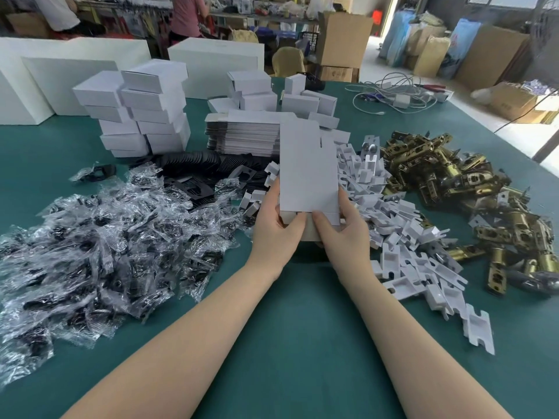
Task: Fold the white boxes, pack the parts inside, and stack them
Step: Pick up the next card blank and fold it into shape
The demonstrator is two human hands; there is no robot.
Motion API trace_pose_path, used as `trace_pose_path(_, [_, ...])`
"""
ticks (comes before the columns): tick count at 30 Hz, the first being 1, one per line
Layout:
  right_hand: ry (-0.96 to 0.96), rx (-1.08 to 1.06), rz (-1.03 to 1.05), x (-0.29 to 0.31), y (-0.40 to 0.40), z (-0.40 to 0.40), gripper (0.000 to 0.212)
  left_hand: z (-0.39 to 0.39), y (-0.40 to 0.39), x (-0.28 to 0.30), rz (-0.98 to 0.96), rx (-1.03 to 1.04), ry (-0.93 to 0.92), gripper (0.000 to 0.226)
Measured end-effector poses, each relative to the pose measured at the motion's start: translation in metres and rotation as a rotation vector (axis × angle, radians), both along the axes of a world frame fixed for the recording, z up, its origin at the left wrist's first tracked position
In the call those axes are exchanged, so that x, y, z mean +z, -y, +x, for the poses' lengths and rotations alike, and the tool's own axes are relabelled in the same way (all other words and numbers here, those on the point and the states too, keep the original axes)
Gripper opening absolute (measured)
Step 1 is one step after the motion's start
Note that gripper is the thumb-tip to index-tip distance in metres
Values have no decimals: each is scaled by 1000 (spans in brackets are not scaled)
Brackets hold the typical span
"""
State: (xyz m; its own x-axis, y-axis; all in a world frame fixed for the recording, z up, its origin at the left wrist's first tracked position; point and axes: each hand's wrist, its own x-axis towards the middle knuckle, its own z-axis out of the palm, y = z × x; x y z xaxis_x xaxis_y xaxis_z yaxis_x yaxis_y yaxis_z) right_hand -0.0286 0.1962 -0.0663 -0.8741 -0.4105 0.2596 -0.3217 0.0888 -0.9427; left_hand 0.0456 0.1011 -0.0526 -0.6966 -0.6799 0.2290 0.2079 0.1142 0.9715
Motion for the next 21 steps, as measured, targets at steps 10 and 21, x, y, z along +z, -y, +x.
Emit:
trace_pose_path(10, [-108, -5, 26, 4, 4, 8, 58, 0, 4, 2, 62, 13, -6, 66])
trace_pose_path(21, [-216, -139, 141, 1, 11, 7, 61, -8, 3, 0, -59, 170, -12, 48])
